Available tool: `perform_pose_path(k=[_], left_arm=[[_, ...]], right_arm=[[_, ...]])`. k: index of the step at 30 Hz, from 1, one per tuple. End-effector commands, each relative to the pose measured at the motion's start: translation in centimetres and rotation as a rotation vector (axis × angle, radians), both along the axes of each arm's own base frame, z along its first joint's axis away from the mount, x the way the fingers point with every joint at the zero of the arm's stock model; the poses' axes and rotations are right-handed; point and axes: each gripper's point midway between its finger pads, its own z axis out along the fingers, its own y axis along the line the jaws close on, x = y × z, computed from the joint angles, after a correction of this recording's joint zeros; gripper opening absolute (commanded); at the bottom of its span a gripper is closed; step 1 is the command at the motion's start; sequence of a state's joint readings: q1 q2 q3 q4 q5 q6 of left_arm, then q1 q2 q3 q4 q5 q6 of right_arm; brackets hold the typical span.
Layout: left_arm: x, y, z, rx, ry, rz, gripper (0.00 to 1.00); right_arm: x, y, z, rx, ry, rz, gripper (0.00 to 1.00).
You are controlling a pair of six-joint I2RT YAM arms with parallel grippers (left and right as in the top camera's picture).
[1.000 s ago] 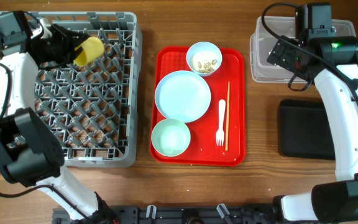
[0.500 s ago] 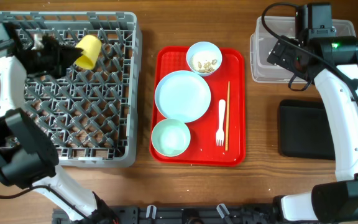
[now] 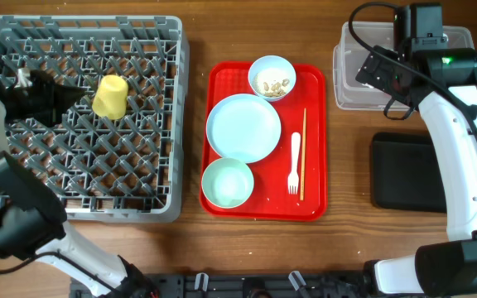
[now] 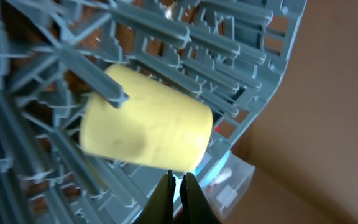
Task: Sort waste into correct bins and load items into the dishwasher rack
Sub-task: 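Carry the yellow cup with left gripper and set it in the rack, then open left gripper and withdraw it from the rack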
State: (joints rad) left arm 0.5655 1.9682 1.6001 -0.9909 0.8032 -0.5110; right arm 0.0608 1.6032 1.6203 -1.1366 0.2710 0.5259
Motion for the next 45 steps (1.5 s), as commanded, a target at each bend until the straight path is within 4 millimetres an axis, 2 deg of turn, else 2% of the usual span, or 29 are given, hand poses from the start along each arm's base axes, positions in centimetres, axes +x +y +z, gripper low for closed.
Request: perform_pose_path(k=[1,4,6,8,10,13,15,18,23,28,32,35,38,42,45], left_arm=[[-1.7,2.2,4.5,0.198,-0.061,0.037,0.04],[-2.9,2.1,8.7,0.372,-0.12,0.048,0.04],[-2.8,0.4,11.4,0.502,-0.21,-0.023,0.04],[-1.6,-2.2,12.9,0.668,-0.273,-0.114,0.04],[-0.4,-3.6,12.9,0.808,-0.262,-0.142,0.04],[2.1,-6.7,11.5,0.996,-0.269,-0.265,0.04],[3.7,-8.5,9.5,1.087,-0.253,-0.36,0.04],[4.9,-8.3,6.2,1.173,-0.157,-0.393,0.04],[5.8,-8.1,2.0,1.158,-0.084,-0.435,0.04],[6.1,-8.1,0.0,1.158,-0.054,-0.475,0.04],[5.7,-7.2,-1.3,1.147,-0.008,-0.48,0.04],[5.4,-5.8,-1.4,1.142,0.016,-0.46,0.04],[4.3,-4.1,-1.9,1.122,0.07,-0.448,0.04],[3.6,-4.5,-2.5,1.002,0.057,-0.469,0.04],[3.1,-4.2,-2.7,1.001,0.078,-0.47,0.04]], right_arm=[[-0.3,-0.2,0.8,-0.021,-0.022,0.002,1.0],[-0.3,-0.2,0.8,-0.021,-0.022,0.002,1.0],[-0.3,-0.2,0.8,-0.021,-0.022,0.002,0.99],[-0.3,-0.2,0.8,-0.021,-0.022,0.002,1.0],[-0.3,-0.2,0.8,-0.021,-0.022,0.002,1.0],[-0.3,-0.2,0.8,-0.021,-0.022,0.002,1.0],[-0.3,-0.2,0.8,-0.021,-0.022,0.002,1.0],[-0.3,-0.2,0.8,-0.021,-0.022,0.002,1.0],[-0.3,-0.2,0.8,-0.021,-0.022,0.002,1.0],[-0.3,-0.2,0.8,-0.021,-0.022,0.003,1.0],[-0.3,-0.2,0.8,-0.021,-0.022,0.003,1.0],[-0.3,-0.2,0.8,-0.021,-0.022,0.003,1.0],[-0.3,-0.2,0.8,-0.021,-0.022,0.002,1.0],[-0.3,-0.2,0.8,-0.021,-0.022,0.002,1.0],[-0.3,-0.2,0.8,-0.021,-0.022,0.002,1.0]])
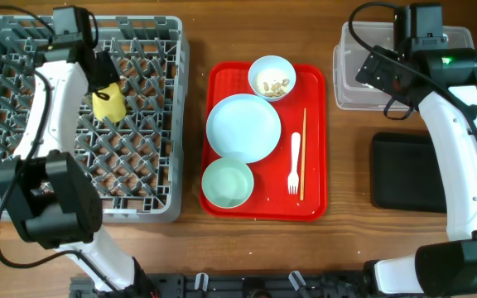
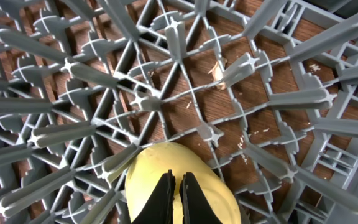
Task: Sort waste into correct bins and load items into the dishwasher rack
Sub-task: 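Open left gripper and withdraw it from the rack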
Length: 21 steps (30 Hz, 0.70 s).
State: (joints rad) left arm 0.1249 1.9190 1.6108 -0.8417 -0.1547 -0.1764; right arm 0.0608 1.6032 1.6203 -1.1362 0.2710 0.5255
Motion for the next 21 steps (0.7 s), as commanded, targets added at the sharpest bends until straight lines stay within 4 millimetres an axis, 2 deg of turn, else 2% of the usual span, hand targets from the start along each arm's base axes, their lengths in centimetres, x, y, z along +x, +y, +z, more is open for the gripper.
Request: perform_pose_path(k=[1,4,6,9,12,15,16,17,18,20,21], left_arm=[[-1.1,-0.7,-1.3,-0.048,0.06,-0.023,0.04],[-1.9,0.0,-0.7,-0.062,0.065,0.023,0.04],[-2.4,0.4,1.0,-0.072,0.03,0.069,0.04],[-2.7,0.6,5.3,-0.079,-0.085,0.116,0.04],[-3.9,0.1,10.4,-0.09,-0.21,0.119,0.04],[-6.6,-2.4,14.4,-0.184,-0.278,0.055,0.07],[-7.8,-3.7,15.5,-0.242,-0.289,0.02,0.11],[-8.8,-4.8,16.4,-0.284,-0.296,-0.007,0.2],[-10.0,-5.9,17.1,-0.328,-0.298,-0.034,0.41],[-12.8,-7.8,18.2,-0.406,-0.281,-0.074,0.61],[-14.7,-8.4,18.4,-0.424,-0.257,-0.077,0.64]], right_arm=[[-0.3,-0.2,0.8,-0.021,-0.022,0.002,1.0],[-0.3,-0.2,0.8,-0.021,-0.022,0.002,1.0],[-0.3,-0.2,0.8,-0.021,-0.022,0.002,1.0],[-0.3,-0.2,0.8,-0.021,-0.022,0.002,1.0],[-0.3,-0.2,0.8,-0.021,-0.022,0.002,1.0],[-0.3,-0.2,0.8,-0.021,-0.022,0.002,1.0],[-0.3,-0.2,0.8,-0.021,-0.022,0.002,1.0],[-0.3,-0.2,0.8,-0.021,-0.022,0.002,1.0],[-0.3,-0.2,0.8,-0.021,-0.022,0.002,1.0],[-0.3,-0.2,0.8,-0.021,-0.022,0.002,1.0],[-0.3,-0.2,0.8,-0.021,-0.022,0.002,1.0]])
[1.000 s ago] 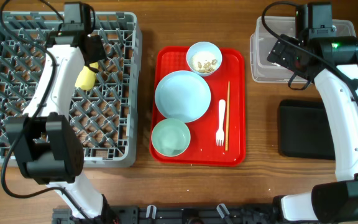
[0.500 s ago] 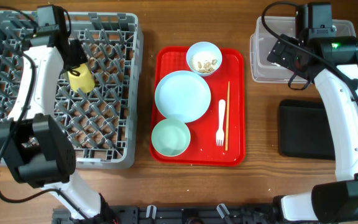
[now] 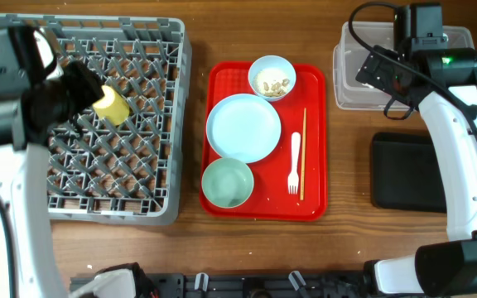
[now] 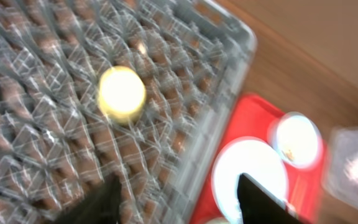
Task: Sort waste into correct bins and load items into the dishwasher rack
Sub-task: 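Open left gripper and withdraw it from the rack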
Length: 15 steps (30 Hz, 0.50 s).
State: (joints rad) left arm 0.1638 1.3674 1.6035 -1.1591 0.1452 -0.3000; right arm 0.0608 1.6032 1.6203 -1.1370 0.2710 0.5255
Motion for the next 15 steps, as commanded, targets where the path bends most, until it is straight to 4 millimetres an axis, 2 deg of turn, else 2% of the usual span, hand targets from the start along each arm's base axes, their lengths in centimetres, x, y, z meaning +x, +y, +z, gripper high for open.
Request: perform_pose_path(k=[1,6,9,11,12,13,14,15], left_arm=[[-4.7,-3.3,1.3,-0.127,0.028,-0.094,0.64],[-10.2,-3.9,1.4,-0.093,0.097,-0.12,0.62],[-12.1,-2.9,2.0,-0.024,0.085,-0.076,0.62],[-12.6,-2.6,2.4,-0.006,0.065,-0.059,0.64],[-12.9,-2.7,2.7,-0.005,0.05,-0.059,0.67],[-13.0,-2.8,2.8,-0.009,0.046,-0.062,0.82],[-13.0,-3.3,2.8,-0.039,0.042,-0.075,0.91],[-13.0,-4.6,3.0,-0.106,0.037,-0.117,0.95]], right_arm=[[-0.3,-0.2,0.8,-0.021,-0.022,0.002,1.0],[-0.3,-0.2,0.8,-0.021,-0.022,0.002,1.0],[-0.3,-0.2,0.8,-0.021,-0.022,0.002,1.0],[-0.3,-0.2,0.8,-0.021,-0.022,0.002,1.0],[-0.3,-0.2,0.8,-0.021,-0.022,0.002,1.0],[-0.3,-0.2,0.8,-0.021,-0.022,0.002,1.0],[-0.3,-0.2,0.8,-0.021,-0.022,0.002,1.0],[-0.3,-0.2,0.8,-0.021,-0.023,0.002,1.0]])
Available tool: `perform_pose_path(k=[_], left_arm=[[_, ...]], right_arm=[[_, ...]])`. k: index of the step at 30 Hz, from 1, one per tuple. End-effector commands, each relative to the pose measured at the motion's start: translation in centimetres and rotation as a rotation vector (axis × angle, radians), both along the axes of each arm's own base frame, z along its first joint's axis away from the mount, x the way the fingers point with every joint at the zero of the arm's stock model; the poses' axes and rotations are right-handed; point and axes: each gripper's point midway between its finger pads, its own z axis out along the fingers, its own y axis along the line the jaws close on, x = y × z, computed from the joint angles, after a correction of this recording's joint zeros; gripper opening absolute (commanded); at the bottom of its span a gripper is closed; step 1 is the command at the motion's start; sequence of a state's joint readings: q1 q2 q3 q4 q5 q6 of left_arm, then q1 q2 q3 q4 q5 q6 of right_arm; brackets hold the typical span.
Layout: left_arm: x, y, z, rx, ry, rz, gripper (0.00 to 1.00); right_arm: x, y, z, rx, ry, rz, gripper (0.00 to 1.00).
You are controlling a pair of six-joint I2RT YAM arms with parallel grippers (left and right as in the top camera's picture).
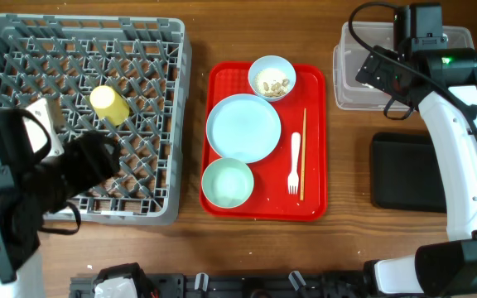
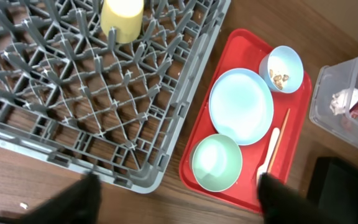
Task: Sort waste into correct bins and load items into the dishwasher rack
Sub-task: 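Open left gripper and withdraw it from the rack, then reach left gripper to the green saucer and grasp its rim, then grasp the rim of the green saucer with the left gripper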
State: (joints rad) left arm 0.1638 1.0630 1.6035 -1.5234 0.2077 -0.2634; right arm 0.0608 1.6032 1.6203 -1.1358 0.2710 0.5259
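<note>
A yellow cup (image 1: 108,103) (image 2: 122,18) stands among the pegs of the grey dishwasher rack (image 1: 7,50) (image 2: 55,134). The red tray (image 1: 311,203) carries a pale blue plate (image 1: 243,127), a green bowl (image 1: 227,182), a small bowl with food scraps (image 1: 272,76), a white fork (image 1: 295,163) and a chopstick (image 1: 303,153). My left gripper (image 2: 180,205) hangs high over the rack's front right corner. It is open wide and holds nothing. My right gripper (image 1: 379,70) hovers over the clear bin (image 1: 462,41); its jaws are hidden from the overhead view.
The clear bin (image 2: 328,115) holds crumpled waste. A black bin (image 1: 408,171) lies in front of it at the right. My left arm (image 1: 48,178) covers the rack's front left part in the overhead view.
My left arm was over the rack's left side, near the cup. Now it is over the rack's front edge and looks higher, with the jaws still open. The cup and right arm stayed put.
My left gripper was shut and low in the rack beside the yellow cup. Then it was shut right above the cup. Half a second ago it was open and higher over the rack. Now it is open over the front edge, and the cup rests in the rack.
</note>
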Motion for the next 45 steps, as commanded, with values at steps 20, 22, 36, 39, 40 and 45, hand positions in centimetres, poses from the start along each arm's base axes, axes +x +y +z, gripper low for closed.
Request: perform_pose_path(k=[20,22,36,39,40,45], left_arm=[[-3.7,-15.2,-14.6,-0.292,0.418,-0.465,0.86],[-2.6,-15.4,-15.3,-0.228,0.397,-0.424,0.84],[-0.9,-21.2,-27.5,0.118,0.569,-0.493,0.71],[0.0,-22.4,-27.6,0.111,0.513,-0.513,0.71],[0.3,-22.8,-27.6,0.11,0.492,-0.523,0.71],[2.0,-23.3,-27.4,0.172,0.38,-0.525,0.69]], right_arm=[[-0.3,-0.2,0.8,-0.021,-0.021,0.002,1.0],[-0.3,-0.2,0.8,-0.021,-0.021,0.002,1.0],[-0.3,-0.2,0.8,-0.021,-0.021,0.002,1.0],[-0.3,-0.2,0.8,-0.021,-0.021,0.002,1.0],[-0.3,-0.2,0.8,-0.021,-0.021,0.002,1.0],[-0.3,-0.2,0.8,-0.021,-0.021,0.002,1.0]])
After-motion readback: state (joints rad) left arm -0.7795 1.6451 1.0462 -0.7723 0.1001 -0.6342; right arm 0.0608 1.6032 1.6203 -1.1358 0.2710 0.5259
